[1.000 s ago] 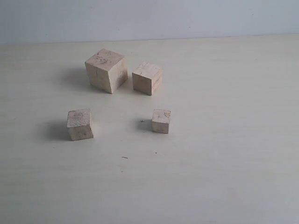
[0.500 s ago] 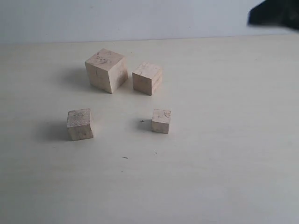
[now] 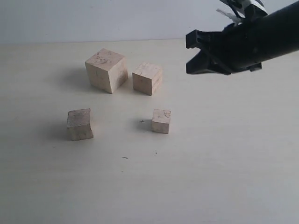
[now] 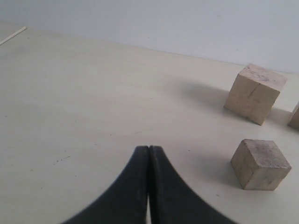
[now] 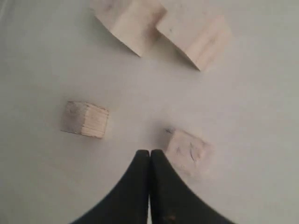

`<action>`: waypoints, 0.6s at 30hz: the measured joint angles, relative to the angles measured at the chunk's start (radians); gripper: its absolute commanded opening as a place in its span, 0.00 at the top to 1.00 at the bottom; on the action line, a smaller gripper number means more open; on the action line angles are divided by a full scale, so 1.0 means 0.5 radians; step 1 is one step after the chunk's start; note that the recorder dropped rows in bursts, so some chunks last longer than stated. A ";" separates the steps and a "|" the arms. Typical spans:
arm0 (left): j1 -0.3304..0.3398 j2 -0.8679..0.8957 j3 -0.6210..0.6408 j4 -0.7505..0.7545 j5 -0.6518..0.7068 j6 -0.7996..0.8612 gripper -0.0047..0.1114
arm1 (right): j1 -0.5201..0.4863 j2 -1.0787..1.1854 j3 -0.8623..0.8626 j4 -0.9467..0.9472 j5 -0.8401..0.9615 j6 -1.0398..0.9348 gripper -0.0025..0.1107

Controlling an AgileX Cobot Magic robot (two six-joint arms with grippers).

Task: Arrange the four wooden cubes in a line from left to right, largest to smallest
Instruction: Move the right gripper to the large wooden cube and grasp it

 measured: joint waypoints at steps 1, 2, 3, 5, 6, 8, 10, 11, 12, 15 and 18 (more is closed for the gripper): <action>0.000 0.000 0.000 0.000 0.000 0.000 0.96 | 0.000 0.026 -0.045 0.105 0.006 -0.198 0.87; 0.000 0.000 0.000 0.000 0.000 0.000 0.96 | 0.006 0.056 -0.102 0.185 0.015 -0.334 0.82; 0.000 0.000 0.000 0.000 0.000 0.000 0.96 | 0.020 0.089 -0.167 0.236 0.020 -0.478 0.76; 0.000 0.000 0.000 0.000 0.000 0.000 0.96 | 0.053 0.158 -0.293 0.285 0.025 -0.697 0.60; 0.000 0.000 0.000 0.000 0.000 0.000 0.96 | 0.082 0.209 -0.378 0.302 0.029 -0.828 0.53; 0.000 0.000 0.000 0.000 0.000 0.000 0.96 | 0.127 0.285 -0.488 0.316 0.029 -0.995 0.33; 0.000 0.000 0.000 0.000 0.000 0.000 0.96 | 0.185 0.387 -0.613 0.320 0.029 -1.149 0.17; 0.000 0.000 0.000 0.000 0.000 0.000 0.96 | 0.211 0.428 -0.671 0.324 0.029 -1.205 0.06; 0.000 0.000 0.000 0.000 0.000 0.000 0.96 | 0.233 0.492 -0.725 0.324 0.025 -1.276 0.05; 0.000 0.000 0.000 0.000 0.000 0.000 0.96 | 0.283 0.637 -0.866 0.324 -0.029 -1.379 0.05; 0.000 0.000 0.000 0.000 0.000 0.000 0.96 | 0.307 0.793 -0.979 0.324 -0.105 -1.421 0.05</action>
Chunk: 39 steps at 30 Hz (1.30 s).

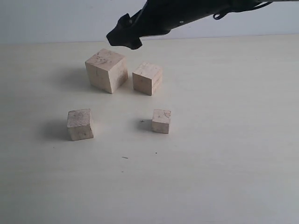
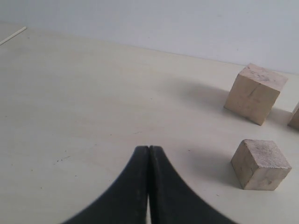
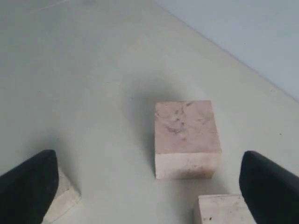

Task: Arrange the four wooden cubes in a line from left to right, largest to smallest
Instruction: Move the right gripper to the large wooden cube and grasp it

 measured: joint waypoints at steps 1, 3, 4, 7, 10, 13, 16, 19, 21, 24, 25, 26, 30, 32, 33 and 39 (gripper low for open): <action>0.000 0.000 0.000 0.000 0.000 0.000 0.96 | 0.003 0.042 -0.030 0.004 -0.010 -0.004 0.05; 0.000 0.000 0.000 0.000 0.000 0.000 0.96 | 0.004 0.148 -0.106 0.014 -0.018 -0.019 0.05; 0.000 0.000 0.000 0.000 0.000 0.000 0.96 | 0.004 0.190 -0.144 0.014 -0.024 -0.019 0.05; 0.000 0.000 0.000 0.000 0.000 0.000 0.96 | 0.007 0.338 -0.250 0.033 -0.007 -0.031 0.05; 0.000 0.000 0.000 0.000 0.000 0.000 0.96 | 0.007 0.460 -0.366 0.093 0.084 -0.106 0.05; 0.000 0.000 0.000 0.000 0.000 0.000 0.96 | 0.007 0.560 -0.482 0.128 0.147 -0.144 0.05; 0.000 0.000 0.000 0.000 0.000 0.000 0.96 | 0.007 0.626 -0.559 0.128 0.152 -0.157 0.05; 0.000 0.000 0.000 0.000 0.000 0.000 0.96 | 0.007 0.688 -0.620 0.119 0.148 -0.163 0.05; 0.000 0.000 0.000 0.000 0.000 0.000 0.96 | 0.007 0.725 -0.645 0.116 0.145 -0.187 0.05; 0.000 0.000 0.000 0.000 0.000 0.000 0.96 | 0.007 0.772 -0.664 0.115 0.145 -0.245 0.05; 0.000 0.000 0.000 0.000 0.000 0.000 0.96 | 0.007 0.784 -0.664 0.115 0.141 -0.261 0.05; 0.000 0.000 0.000 0.000 0.000 0.000 0.96 | 0.007 0.793 -0.668 0.115 0.138 -0.271 0.05; 0.000 0.000 0.000 0.000 0.000 0.000 0.96 | 0.013 0.852 -0.668 0.115 0.089 -0.331 0.05; 0.000 0.000 0.000 0.000 0.000 0.000 0.96 | 0.027 0.877 -0.668 0.115 0.050 -0.375 0.05; 0.000 0.000 0.000 0.000 0.000 0.000 0.96 | 0.037 0.888 -0.668 0.115 0.021 -0.396 0.05; 0.000 0.000 0.000 0.000 0.000 0.000 0.96 | 0.138 0.939 -0.732 0.119 -0.254 -0.452 0.05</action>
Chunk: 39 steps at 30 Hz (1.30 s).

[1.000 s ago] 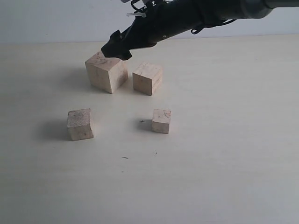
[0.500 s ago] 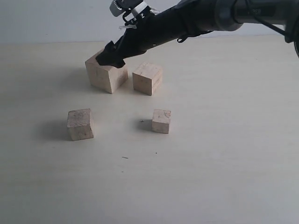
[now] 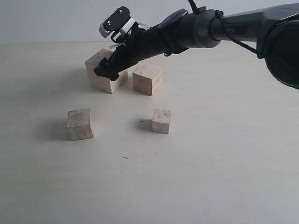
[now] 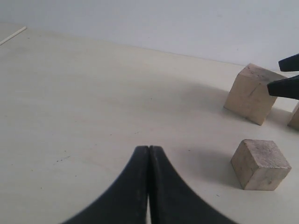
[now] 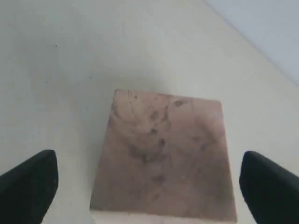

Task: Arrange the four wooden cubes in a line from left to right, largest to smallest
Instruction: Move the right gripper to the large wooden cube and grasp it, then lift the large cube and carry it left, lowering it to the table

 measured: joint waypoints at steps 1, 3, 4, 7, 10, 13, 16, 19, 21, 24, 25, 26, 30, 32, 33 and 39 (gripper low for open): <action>0.000 0.000 0.000 0.000 0.000 0.000 0.96 | 0.020 0.016 -0.026 0.004 -0.071 -0.005 0.05; 0.000 0.000 0.000 0.000 0.000 0.000 0.96 | 0.025 0.065 -0.070 0.004 -0.131 -0.008 0.05; 0.000 0.000 0.000 0.000 0.000 0.000 0.96 | 0.025 0.083 -0.083 0.004 -0.138 -0.008 0.05; 0.000 0.000 0.000 0.000 0.000 0.000 0.96 | 0.025 0.179 -0.116 0.008 -0.149 0.016 0.08; 0.000 0.000 0.000 0.000 0.000 0.000 0.96 | 0.025 0.187 -0.119 0.008 -0.118 0.051 0.47; 0.000 0.000 0.000 0.000 0.000 0.000 0.96 | 0.025 0.176 -0.120 -0.033 -0.040 0.159 0.96; 0.000 0.000 0.000 0.000 0.000 0.000 0.96 | 0.025 0.115 -0.120 -0.163 0.160 0.263 0.98; 0.000 0.000 0.000 0.000 0.000 0.000 0.96 | 0.025 0.050 -0.120 -0.200 0.302 0.274 0.98; 0.000 0.000 0.000 0.000 0.000 0.000 0.96 | 0.025 0.004 -0.120 -0.204 0.388 0.277 0.98; 0.000 0.000 0.000 0.000 0.000 0.000 0.96 | 0.029 -0.065 -0.120 -0.148 0.542 0.272 0.98; 0.000 0.000 0.000 0.000 0.000 0.000 0.96 | 0.034 -0.080 -0.120 -0.118 0.594 0.256 0.98; 0.000 0.000 0.000 0.000 0.000 0.000 0.96 | 0.045 -0.092 -0.120 -0.091 0.632 0.240 0.98; 0.000 0.000 0.000 0.000 0.000 0.000 0.96 | 0.176 -0.115 -0.120 0.007 0.766 0.046 0.98; 0.000 0.000 0.000 0.000 0.000 0.000 0.96 | 0.336 -0.120 -0.120 0.016 0.793 -0.179 0.98; 0.000 0.000 0.000 0.000 0.000 0.000 0.96 | 0.373 -0.119 -0.120 0.026 0.793 -0.226 0.98; 0.000 0.000 0.000 0.000 0.000 0.000 0.96 | 0.492 0.052 -0.177 0.118 0.772 -0.422 0.98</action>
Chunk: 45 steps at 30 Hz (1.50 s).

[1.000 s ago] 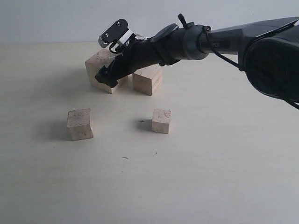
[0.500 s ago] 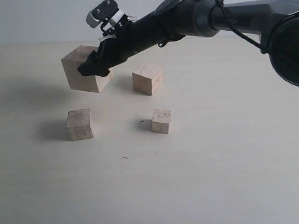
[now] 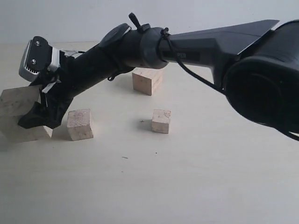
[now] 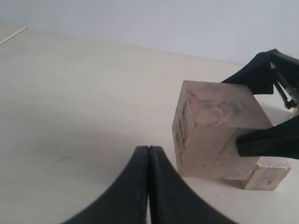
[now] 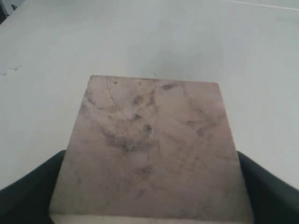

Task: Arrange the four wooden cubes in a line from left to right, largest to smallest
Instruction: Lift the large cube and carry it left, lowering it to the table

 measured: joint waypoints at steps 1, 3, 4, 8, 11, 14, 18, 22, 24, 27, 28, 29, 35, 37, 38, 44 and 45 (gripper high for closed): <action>0.000 0.000 0.000 0.000 0.000 0.000 0.96 | 0.000 0.047 -0.033 0.000 -0.009 -0.004 0.98; 0.000 0.000 0.000 0.000 0.000 0.000 0.96 | 0.000 0.090 -0.058 -0.049 -0.026 0.000 0.98; 0.000 0.000 0.000 0.000 0.000 0.000 0.96 | 0.000 0.098 -0.058 -0.124 -0.031 0.024 0.98; 0.000 0.000 0.000 0.000 0.000 0.000 0.96 | -0.060 0.099 -0.061 -0.468 -0.009 0.383 0.98; 0.000 0.000 0.000 0.000 0.000 0.000 0.96 | -0.132 0.083 -0.061 -0.599 0.056 0.565 0.98; 0.000 0.000 0.000 0.000 0.000 0.000 0.96 | -0.220 0.048 -0.061 -0.669 0.158 0.638 0.98; 0.000 0.000 0.000 0.000 0.000 0.000 0.96 | -0.333 0.000 -0.061 -0.729 0.285 0.664 0.98; 0.000 0.000 0.000 0.000 0.000 0.000 0.96 | -0.399 -0.035 -0.061 -0.780 0.397 0.690 0.98; 0.000 0.000 0.000 0.000 0.000 0.000 0.96 | -0.403 -0.035 -0.061 -0.787 0.411 0.700 0.98; 0.000 0.000 0.000 0.000 0.000 0.000 0.96 | -0.399 -0.035 -0.045 -0.753 0.421 0.687 0.98; 0.000 0.000 0.000 0.000 0.000 0.000 0.96 | -0.394 -0.035 -0.045 -0.730 0.425 0.677 0.98; 0.000 0.000 0.000 0.000 0.000 0.000 0.96 | -0.386 -0.035 -0.040 -0.704 0.428 0.665 0.98; 0.000 0.000 0.000 0.000 0.000 0.000 0.96 | -0.287 -0.008 -0.040 -0.549 0.319 0.568 0.98; 0.000 0.000 0.000 0.000 0.000 0.000 0.96 | -0.283 0.046 -0.040 -0.554 0.249 0.564 0.98; 0.000 0.000 0.000 0.000 0.000 0.000 0.96 | -0.283 0.072 -0.040 -0.570 0.229 0.557 0.98; 0.000 0.000 0.000 0.000 0.000 0.000 0.96 | -0.367 0.072 -0.040 -0.625 0.269 0.596 0.98; 0.000 0.000 0.000 0.000 0.000 0.000 0.96 | -0.389 0.072 -0.040 -0.633 0.288 0.596 0.98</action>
